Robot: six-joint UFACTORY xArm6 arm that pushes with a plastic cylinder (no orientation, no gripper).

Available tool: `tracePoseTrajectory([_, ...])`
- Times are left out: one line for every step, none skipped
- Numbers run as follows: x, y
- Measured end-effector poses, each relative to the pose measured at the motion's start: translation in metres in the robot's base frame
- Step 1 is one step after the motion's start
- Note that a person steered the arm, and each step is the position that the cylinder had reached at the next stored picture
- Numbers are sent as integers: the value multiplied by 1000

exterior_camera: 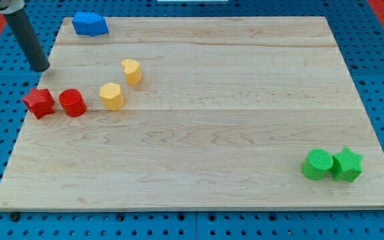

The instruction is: Move the yellow heart towards the center right

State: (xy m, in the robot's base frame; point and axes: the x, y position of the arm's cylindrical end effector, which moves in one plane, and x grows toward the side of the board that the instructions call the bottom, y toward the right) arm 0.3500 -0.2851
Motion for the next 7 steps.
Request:
tracePoseTrajectory([5, 74])
tracePoseTrajectory([4, 174])
tracePoseTrajectory([6, 213])
tracePoseTrajectory([10, 166])
tracePoseTrajectory([15, 178])
tracePoseTrajectory([9, 263])
tracePoseTrajectory([3, 357])
